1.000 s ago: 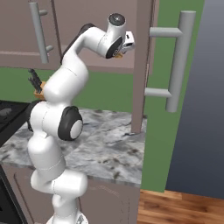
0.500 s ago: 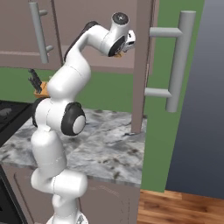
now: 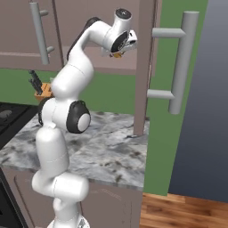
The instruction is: Open the cabinet, retrieve the rolling pin, and place it next to the meat on the cutting board to prepare for tenderizing.
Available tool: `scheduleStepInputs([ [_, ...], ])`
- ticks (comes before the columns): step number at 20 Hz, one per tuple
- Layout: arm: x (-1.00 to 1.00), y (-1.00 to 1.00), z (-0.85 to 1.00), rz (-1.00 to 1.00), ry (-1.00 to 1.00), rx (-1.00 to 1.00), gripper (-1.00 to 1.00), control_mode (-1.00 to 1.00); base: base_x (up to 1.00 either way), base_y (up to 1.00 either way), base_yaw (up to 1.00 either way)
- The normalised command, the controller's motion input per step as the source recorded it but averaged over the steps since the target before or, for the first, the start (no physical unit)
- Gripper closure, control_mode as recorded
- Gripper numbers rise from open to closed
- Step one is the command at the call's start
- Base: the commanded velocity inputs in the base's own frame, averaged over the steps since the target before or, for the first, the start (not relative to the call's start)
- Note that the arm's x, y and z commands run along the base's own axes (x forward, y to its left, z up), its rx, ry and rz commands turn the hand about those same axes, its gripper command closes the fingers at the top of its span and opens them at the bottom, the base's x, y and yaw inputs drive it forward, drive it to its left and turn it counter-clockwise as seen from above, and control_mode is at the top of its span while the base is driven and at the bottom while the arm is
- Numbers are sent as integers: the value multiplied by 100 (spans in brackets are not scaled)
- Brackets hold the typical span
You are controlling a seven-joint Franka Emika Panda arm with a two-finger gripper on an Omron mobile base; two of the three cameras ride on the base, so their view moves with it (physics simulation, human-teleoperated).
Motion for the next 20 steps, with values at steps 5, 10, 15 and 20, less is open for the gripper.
scheduleStepInputs([
  [5,-5,3,-23,4,-2,0,100,-100,0,0,0],
  [10,-66,0,0,0,-20,1,100,-100,0,0,0],
  [15,-76,0,2,0,-13,4,100,-100,0,0,0],
  [20,-76,1,4,0,-6,5,100,-100,0,0,0],
])
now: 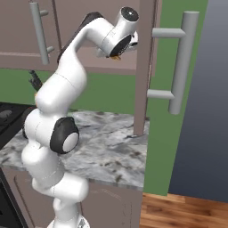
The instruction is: Open the cabinet, retrieve the rolling pin, and place it next to the meat on the cutting board to prepare for tenderizing.
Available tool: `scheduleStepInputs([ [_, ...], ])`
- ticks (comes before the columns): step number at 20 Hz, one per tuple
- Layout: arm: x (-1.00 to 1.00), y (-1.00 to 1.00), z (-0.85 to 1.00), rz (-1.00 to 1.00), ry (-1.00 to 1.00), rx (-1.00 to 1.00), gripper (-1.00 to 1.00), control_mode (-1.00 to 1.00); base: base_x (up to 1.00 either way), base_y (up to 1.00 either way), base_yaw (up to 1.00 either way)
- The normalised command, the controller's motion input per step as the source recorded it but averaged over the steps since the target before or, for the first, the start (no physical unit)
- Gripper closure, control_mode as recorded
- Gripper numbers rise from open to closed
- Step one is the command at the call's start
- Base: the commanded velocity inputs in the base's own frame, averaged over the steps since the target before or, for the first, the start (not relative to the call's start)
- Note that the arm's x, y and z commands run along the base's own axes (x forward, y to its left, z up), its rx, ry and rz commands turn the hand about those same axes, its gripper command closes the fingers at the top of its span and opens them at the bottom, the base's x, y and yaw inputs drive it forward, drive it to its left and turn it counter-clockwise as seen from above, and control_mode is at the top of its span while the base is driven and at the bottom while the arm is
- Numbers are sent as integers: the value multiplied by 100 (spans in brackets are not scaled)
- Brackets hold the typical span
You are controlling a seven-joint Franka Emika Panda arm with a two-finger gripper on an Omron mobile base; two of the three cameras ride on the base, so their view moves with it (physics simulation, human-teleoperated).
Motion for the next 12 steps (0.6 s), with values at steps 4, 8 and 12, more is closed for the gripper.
scheduleStepInputs([
  [4,-75,8,6,0,-3,3,100,-100,0,0,0],
  [8,-81,23,4,0,-2,2,100,-100,0,0,0],
  [12,-81,37,1,0,0,0,100,-100,0,0,0],
])
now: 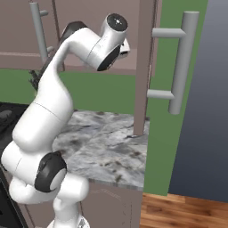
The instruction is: Open the cabinet, retrieve the rolling pin, and place it next to the meat on the cutting board to prepare for tenderizing.
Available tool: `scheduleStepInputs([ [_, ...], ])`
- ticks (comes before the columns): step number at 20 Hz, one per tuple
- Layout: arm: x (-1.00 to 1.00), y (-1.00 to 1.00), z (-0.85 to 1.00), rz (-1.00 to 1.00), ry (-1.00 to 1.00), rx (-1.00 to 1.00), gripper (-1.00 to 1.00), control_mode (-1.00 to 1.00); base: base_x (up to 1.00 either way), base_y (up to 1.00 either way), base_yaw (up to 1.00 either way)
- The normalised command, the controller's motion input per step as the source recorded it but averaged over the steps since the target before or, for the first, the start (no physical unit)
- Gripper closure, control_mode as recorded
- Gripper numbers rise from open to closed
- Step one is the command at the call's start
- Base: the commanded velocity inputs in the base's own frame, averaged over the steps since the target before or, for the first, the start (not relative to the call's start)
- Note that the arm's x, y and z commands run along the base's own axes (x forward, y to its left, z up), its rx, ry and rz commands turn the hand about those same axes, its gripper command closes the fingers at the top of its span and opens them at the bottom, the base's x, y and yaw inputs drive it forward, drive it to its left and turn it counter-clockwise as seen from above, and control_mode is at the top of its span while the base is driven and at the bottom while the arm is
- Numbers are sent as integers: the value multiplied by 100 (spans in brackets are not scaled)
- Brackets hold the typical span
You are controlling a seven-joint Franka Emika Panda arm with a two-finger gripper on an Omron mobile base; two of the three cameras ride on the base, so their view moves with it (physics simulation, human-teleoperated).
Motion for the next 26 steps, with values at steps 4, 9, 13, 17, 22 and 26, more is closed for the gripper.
scheduleStepInputs([
  [4,-83,40,0,0,0,0,100,-100,0,0,0],
  [9,-77,44,0,-1,0,0,100,-100,0,0,0],
  [13,-72,40,0,-1,0,1,100,-100,0,0,0],
  [17,-71,35,0,-1,-1,1,100,-100,0,0,0],
  [22,-48,29,0,0,0,0,100,-100,0,0,0],
  [26,-1,1,0,0,1,0,100,100,0,0,0],
])
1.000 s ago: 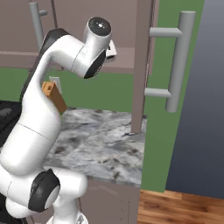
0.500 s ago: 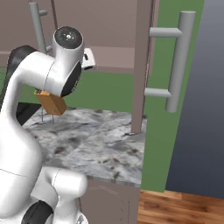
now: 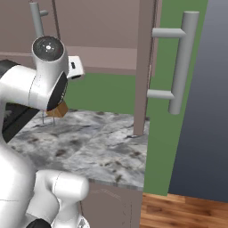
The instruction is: Open the cabinet, retrieve the rolling pin, and place it next to the meat on the cutting board to prepare for tenderizing.
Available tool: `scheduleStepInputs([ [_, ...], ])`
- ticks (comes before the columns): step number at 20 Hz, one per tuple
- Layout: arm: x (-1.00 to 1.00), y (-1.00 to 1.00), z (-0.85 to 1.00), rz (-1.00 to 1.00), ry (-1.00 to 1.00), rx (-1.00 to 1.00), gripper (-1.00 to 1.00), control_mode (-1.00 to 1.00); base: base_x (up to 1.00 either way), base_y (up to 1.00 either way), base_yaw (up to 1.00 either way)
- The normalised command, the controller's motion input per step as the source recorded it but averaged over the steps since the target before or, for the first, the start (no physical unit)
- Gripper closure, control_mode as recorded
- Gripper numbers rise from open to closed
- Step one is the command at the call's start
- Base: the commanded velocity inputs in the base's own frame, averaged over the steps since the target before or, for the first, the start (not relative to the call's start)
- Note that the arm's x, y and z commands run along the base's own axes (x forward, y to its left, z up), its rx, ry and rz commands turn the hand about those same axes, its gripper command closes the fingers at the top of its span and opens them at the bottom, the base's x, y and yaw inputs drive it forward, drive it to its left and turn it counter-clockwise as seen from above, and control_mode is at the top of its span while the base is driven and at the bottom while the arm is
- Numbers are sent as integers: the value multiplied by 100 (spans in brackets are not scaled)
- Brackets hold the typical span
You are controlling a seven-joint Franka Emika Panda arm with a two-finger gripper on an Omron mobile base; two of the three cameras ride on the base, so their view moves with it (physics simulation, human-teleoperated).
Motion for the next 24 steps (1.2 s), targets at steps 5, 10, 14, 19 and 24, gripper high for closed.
scheduleStepInputs([
  [5,0,0,0,0,0,0,100,100,-53,33,1],
  [10,0,0,0,0,0,0,100,100,-91,74,6],
  [14,0,0,0,0,0,0,100,100,-89,78,9],
  [19,0,0,0,0,0,0,100,100,-75,81,13],
  [24,0,0,0,0,0,0,100,100,-34,74,15],
])
